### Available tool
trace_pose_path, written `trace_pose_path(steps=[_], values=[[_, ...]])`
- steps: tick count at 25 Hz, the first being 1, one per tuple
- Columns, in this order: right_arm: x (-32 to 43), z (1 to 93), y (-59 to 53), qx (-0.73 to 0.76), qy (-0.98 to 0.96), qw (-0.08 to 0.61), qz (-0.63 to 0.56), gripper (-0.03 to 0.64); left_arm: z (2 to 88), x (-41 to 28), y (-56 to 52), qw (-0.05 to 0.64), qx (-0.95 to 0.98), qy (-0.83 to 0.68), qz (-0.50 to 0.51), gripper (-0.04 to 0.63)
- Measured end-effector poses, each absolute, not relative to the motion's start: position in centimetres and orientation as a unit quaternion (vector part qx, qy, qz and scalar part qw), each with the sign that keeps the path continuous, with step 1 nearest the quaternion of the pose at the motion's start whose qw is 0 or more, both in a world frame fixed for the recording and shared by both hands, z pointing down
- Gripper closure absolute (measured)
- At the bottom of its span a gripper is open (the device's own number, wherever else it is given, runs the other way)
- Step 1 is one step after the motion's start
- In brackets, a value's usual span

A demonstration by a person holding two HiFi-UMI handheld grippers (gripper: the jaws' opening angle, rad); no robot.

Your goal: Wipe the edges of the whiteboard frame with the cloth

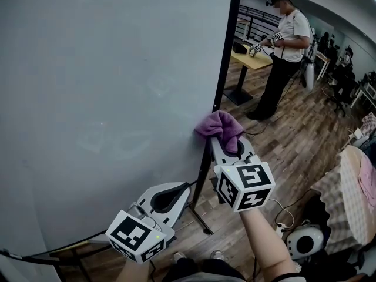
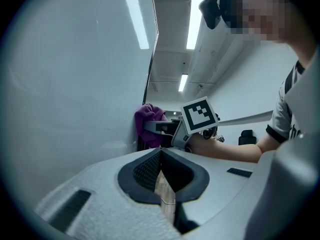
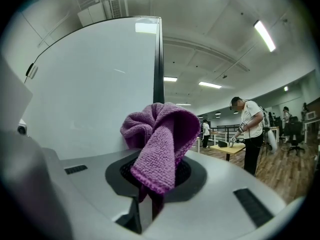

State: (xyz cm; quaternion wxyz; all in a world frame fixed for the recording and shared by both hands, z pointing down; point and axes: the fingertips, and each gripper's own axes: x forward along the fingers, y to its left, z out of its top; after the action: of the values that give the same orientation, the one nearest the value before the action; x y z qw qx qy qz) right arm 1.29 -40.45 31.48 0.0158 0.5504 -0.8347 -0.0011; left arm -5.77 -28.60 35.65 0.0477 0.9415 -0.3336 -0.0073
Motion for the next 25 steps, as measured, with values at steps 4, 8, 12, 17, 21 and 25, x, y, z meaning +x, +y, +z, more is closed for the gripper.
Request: trace_pose_path(steps=[4,8,12,17,21,25], values=[[0.8,32.4,-40.3,0.546,-0.837,0.025,0.001,0.552,35.9,-6.0,-28.6,0.050,0.941,-0.334,-0.006,0.580],[0.4,33.9,-40.3,0.541,-0.840,0.030,0.023,0.554,36.0,-6.1,-28.5,0.051,0.941,-0.333,-0.004,0.580],[0.6,36.1,-40.5,0.539,-0.840,0.029,0.054,0.554,36.5,-6.5,-28.2,0.053,0.941,-0.335,0.001,0.580],[0.4,37.3,-40.7,0.547,-0.835,0.032,0.055,0.554,36.9,-7.3,-28.2,0.058,0.939,-0.339,0.008,0.580],[0.3,38.0,-40.8,0.548,-0.834,0.033,0.055,0.554,37.3,-7.8,-28.2,0.062,0.937,-0.342,0.011,0.580],[0.6,39.2,-40.6,0.548,-0.834,0.034,0.059,0.554,37.9,-7.7,-27.8,0.061,0.936,-0.346,0.014,0.580]])
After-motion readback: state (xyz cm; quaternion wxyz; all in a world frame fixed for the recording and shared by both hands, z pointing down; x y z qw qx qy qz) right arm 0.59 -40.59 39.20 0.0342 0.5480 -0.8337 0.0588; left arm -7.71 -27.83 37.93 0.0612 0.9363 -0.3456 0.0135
